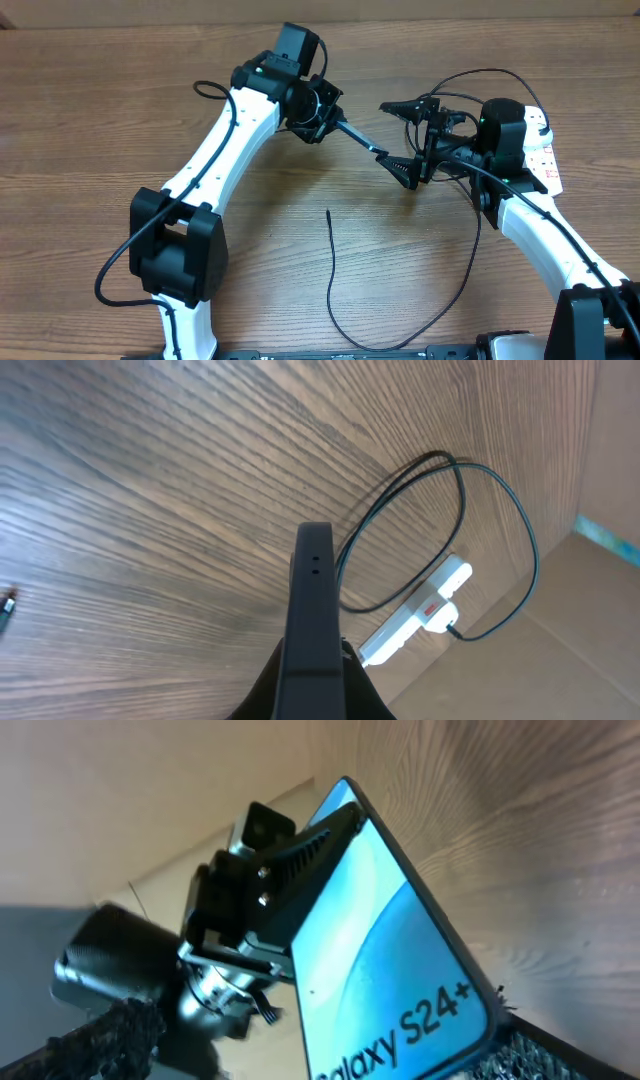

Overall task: Plug charger to phone and switch on socket
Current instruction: 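Open the right gripper and pull it away, leaving the phone in the left gripper, then lower the right gripper toward the black cable end on the table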

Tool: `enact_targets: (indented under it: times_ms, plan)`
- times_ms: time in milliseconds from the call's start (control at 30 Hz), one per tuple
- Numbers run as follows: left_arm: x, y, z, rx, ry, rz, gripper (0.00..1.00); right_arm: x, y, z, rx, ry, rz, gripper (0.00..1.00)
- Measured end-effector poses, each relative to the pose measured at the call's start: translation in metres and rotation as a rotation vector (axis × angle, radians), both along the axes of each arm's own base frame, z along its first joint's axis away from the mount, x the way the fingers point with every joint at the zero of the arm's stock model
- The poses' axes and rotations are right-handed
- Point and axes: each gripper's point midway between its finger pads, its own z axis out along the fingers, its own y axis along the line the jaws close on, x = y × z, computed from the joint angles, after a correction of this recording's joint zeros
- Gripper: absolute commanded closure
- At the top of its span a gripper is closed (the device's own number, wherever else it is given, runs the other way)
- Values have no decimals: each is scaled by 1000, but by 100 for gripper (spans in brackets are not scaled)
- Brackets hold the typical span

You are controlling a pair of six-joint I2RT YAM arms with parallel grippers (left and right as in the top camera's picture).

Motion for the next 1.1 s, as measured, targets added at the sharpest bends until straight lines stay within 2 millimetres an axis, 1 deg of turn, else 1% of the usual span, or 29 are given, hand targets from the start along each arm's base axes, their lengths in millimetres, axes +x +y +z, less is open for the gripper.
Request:
enact_targets:
  times_ms: [100,200,300,400,533,700,933,1100]
  plan:
    - [0,8,-1,3,-1,-23,96,-3,3,0,-26,-62,37,0]
    - [-2,17,-3,16,1,-53,96,-7,3,-4,-62,-109,65,0]
    - [-2,23,-2,9,-21,-100,96,-14,2,-17,-106,-102,90,0]
    - [-2,25,3,-28,-50,-160,96,-21,1,-29,-150,-102,115,0]
    - [-2,26,9,-80,-95,-243,96,-25,-2,-40,-206,-125,136,0]
    - [-7,28,12,-100,-125,-317,96,-25,-3,-42,-247,-196,155,0]
    - [-15,21,19,-155,-174,-420,96,-26,-4,-44,-309,-311,200,0]
    - [-15,23,26,-212,-189,-434,96,-30,-7,-55,-361,-315,218,0]
